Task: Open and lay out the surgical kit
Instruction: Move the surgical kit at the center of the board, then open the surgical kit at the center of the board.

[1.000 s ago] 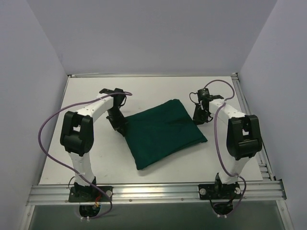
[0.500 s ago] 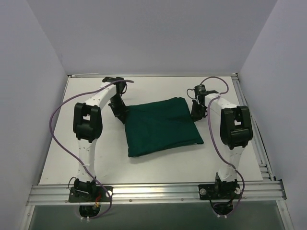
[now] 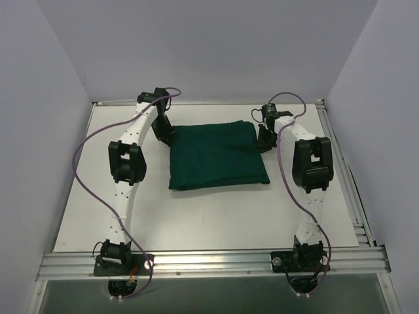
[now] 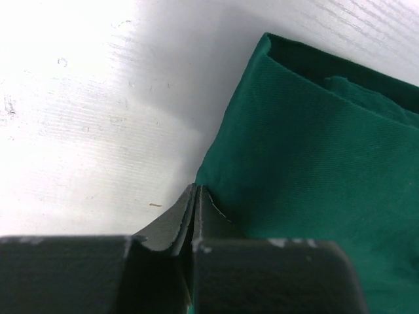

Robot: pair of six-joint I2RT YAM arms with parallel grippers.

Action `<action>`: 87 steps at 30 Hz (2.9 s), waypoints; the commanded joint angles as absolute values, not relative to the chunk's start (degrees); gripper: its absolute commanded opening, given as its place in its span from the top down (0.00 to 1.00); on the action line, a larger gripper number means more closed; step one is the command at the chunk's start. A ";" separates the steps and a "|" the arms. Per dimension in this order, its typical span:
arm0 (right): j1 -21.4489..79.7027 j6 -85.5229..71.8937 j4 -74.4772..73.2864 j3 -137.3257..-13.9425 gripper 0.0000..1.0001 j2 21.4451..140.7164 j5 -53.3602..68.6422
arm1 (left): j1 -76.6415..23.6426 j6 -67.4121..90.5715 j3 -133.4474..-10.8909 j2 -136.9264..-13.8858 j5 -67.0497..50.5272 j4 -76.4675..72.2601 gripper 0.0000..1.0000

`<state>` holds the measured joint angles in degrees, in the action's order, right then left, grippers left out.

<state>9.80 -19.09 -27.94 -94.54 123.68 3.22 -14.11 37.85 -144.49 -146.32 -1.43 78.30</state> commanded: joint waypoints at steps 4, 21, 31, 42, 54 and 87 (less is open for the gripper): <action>9.85 -18.90 -32.33 -101.86 0.86 122.00 2.04 | -13.72 39.20 -146.87 -143.80 -0.98 82.26 0.59; 5.72 -22.33 -32.53 -71.38 0.37 87.73 25.31 | -24.23 31.11 -131.58 -114.44 0.27 74.98 0.22; 5.19 -21.18 -29.19 -63.46 0.42 87.19 26.55 | -34.88 32.34 -131.74 -114.61 -1.41 72.68 0.18; 4.92 -22.94 -23.73 -61.88 0.49 91.23 27.34 | -38.05 29.19 -136.66 -116.45 -2.81 73.39 0.18; 4.75 -23.81 -24.87 -64.33 1.00 89.74 32.16 | -44.12 24.00 -139.22 -118.56 -0.53 71.63 0.44; 8.44 -46.58 -20.83 -73.65 1.00 86.22 42.45 | -53.35 13.36 -117.41 -113.20 9.04 44.03 0.36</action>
